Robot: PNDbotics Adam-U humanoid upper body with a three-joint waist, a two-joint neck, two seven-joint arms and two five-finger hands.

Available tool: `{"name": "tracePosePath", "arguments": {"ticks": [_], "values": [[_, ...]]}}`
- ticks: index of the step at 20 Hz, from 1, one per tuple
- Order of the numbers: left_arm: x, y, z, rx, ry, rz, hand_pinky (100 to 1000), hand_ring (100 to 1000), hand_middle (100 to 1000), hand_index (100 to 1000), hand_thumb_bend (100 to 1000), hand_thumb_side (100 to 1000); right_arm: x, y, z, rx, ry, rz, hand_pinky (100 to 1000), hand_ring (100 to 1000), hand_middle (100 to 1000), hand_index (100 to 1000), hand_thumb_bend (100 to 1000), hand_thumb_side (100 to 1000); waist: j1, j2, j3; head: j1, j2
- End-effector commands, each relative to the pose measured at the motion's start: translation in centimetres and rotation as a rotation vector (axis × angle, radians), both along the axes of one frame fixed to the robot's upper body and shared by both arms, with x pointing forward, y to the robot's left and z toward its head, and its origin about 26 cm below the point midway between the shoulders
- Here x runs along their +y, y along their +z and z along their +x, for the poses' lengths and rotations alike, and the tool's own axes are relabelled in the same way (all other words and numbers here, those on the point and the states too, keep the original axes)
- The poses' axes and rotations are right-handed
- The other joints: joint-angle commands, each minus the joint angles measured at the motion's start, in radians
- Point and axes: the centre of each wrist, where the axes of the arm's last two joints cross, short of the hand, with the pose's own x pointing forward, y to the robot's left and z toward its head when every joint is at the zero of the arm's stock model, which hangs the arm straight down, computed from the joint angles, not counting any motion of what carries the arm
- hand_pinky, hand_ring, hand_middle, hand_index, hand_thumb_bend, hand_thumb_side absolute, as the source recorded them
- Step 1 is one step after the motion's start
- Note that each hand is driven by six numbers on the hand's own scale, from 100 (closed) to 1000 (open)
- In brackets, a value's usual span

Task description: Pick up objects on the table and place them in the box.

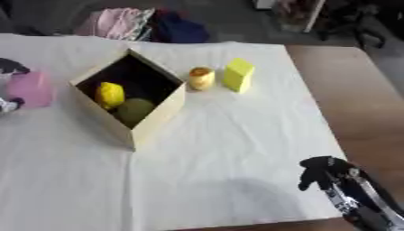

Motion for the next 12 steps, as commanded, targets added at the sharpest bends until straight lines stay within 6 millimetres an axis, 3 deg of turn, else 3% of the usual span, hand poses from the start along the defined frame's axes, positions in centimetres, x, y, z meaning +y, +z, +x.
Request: {"name": "tracePosePath", "arguments": {"ticks": [1, 2, 3, 6, 12], "values": [[0.48, 1.14, -0.18, -0.080, 0.009, 0.012, 917, 931, 954, 1000, 223, 372, -0.50, 0.68, 0.10, -0.020, -0.004, -0.015, 549, 502, 514, 723, 100, 634, 0.002, 0.002, -0.002, -0.003, -0.013], [0.47, 1.14, -0.18, -0.089, 0.007, 0.011, 916, 930, 954, 1000, 181, 403, -0.50, 0.69, 0.11, -0.021, -0.005, -0.015, 549, 502, 514, 723, 100, 633, 0.002, 0.003, -0.002, -0.003, -0.012], [0.45, 1.21, -0.18, -0.100, 0.004, 0.007, 915, 928, 951, 1000, 206, 354, -0.50, 0.71, 0.12, -0.021, -0.005, -0.015, 549, 502, 514, 723, 100, 636, 0.003, 0.004, -0.003, -0.003, -0.012], [0.49, 1.33, -0.24, -0.115, -0.002, -0.003, 913, 926, 949, 1000, 194, 359, -0.48, 0.74, 0.12, -0.021, -0.005, -0.015, 549, 502, 514, 723, 100, 638, 0.004, 0.006, -0.002, -0.003, -0.012], [0.69, 0.36, -0.15, -0.013, 0.013, -0.022, 868, 858, 878, 971, 134, 461, -0.48, 0.75, 0.12, -0.022, -0.007, -0.014, 550, 502, 514, 723, 100, 630, 0.004, 0.007, -0.005, -0.004, -0.012]]}}
